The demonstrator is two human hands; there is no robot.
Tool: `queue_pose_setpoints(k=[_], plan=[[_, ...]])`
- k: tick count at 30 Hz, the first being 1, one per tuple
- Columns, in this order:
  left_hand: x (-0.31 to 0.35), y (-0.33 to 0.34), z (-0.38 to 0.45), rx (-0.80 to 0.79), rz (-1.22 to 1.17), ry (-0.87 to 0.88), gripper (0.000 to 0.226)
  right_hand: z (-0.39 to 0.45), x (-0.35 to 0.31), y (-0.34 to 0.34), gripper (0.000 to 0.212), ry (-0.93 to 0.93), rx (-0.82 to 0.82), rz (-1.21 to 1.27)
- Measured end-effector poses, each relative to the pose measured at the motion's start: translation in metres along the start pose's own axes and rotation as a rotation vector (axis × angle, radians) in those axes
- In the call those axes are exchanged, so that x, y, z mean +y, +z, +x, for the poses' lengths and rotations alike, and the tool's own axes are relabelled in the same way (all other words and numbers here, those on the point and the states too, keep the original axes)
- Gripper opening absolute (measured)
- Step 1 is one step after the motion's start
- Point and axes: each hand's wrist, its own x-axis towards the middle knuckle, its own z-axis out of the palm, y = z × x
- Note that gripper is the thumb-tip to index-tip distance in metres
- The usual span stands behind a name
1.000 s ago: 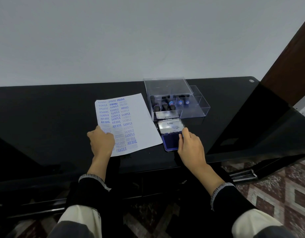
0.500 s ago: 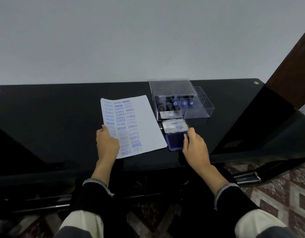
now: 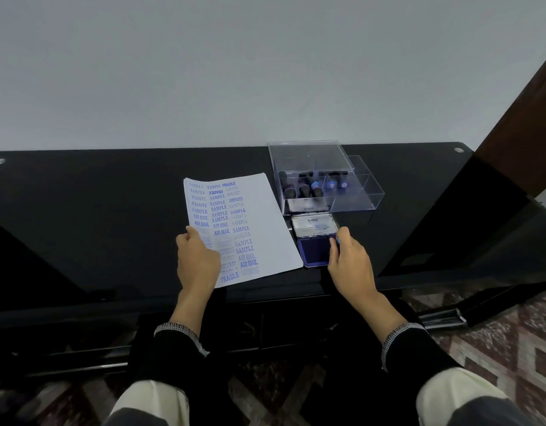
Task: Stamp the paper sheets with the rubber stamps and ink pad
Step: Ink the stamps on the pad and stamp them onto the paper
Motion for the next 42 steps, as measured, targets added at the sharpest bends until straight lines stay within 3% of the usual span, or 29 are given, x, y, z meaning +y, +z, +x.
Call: queue_pose_setpoints(k=[6,9,11,15,26,30,32,36,42], plan=[[-0.001,-0.003,-0.006,-0.033,0.126,0.021,0.075,0.019,-0.011,-0.015,0.016,0.088,-0.156,-0.035],[-0.001,-0.01,-0.003,-0.069,0.128,0.012,0.072,0.023,-0.033,-0.018,0.016,0.223,-0.046,0.34],[-0.002,-0.015,-0.002,-0.093,0.131,0.005,0.069,0.023,-0.053,-0.014,0.012,0.303,-0.06,0.562],[-0.007,-0.021,0.002,-0.146,0.11,0.019,0.063,0.026,-0.079,0.011,0.009,0.307,-0.133,0.689],[-0.013,-0.03,0.001,-0.266,0.26,0.002,0.06,0.017,-0.085,0.033,0.007,0.295,-0.207,0.603],[0.0,-0.033,0.007,-0.098,0.441,0.042,0.081,0.028,-0.093,0.03,0.007,0.258,-0.18,0.646],[0.007,-0.029,0.018,0.017,0.298,0.217,0.063,0.041,-0.101,0.028,0.01,0.224,-0.161,0.685],[0.025,-0.014,0.047,-0.043,0.13,0.517,0.036,0.079,-0.114,0.031,0.014,0.104,-0.134,0.688],[0.035,0.018,0.087,-0.132,0.065,0.461,0.035,0.139,-0.114,0.057,0.019,-0.001,-0.146,0.455]])
